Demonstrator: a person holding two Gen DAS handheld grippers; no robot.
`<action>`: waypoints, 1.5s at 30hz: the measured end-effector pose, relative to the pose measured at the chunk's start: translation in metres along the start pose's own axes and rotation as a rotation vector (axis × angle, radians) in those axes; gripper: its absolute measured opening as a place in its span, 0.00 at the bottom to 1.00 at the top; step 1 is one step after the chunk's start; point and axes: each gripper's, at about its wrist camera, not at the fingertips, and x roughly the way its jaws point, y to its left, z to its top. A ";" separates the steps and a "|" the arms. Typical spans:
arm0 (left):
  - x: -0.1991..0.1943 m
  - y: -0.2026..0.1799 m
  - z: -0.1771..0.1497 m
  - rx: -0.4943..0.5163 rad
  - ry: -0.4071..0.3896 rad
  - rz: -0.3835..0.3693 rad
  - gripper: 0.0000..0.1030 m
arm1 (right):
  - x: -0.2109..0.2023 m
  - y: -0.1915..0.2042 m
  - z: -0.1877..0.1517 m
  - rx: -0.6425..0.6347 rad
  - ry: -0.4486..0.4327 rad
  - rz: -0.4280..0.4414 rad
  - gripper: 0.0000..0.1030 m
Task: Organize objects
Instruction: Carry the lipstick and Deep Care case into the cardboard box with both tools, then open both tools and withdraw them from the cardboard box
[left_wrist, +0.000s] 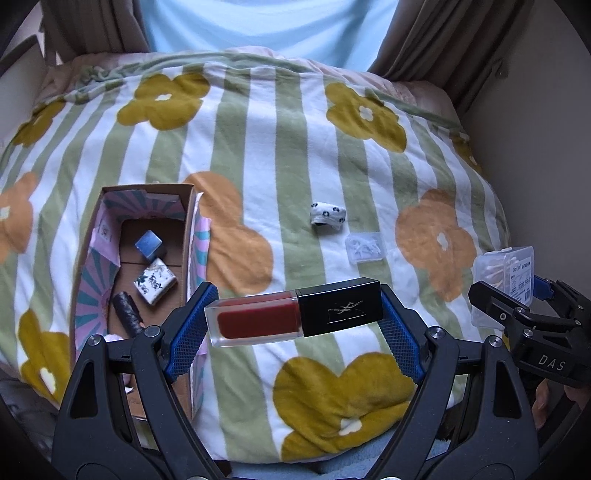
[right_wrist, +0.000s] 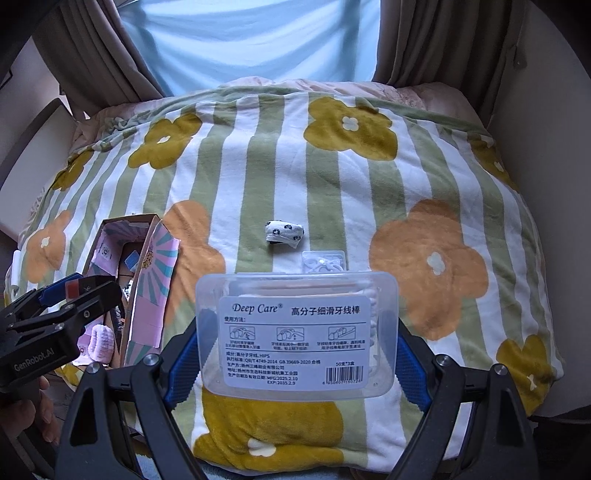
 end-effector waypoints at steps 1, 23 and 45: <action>-0.002 0.004 -0.001 -0.010 -0.006 0.004 0.81 | 0.000 0.004 0.002 -0.011 -0.002 0.008 0.84; -0.036 0.150 -0.047 -0.436 -0.073 0.211 0.82 | 0.047 0.168 0.063 -0.442 0.037 0.227 0.84; 0.090 0.222 -0.067 -0.608 0.016 0.261 0.81 | 0.225 0.337 0.082 -0.835 0.184 0.350 0.84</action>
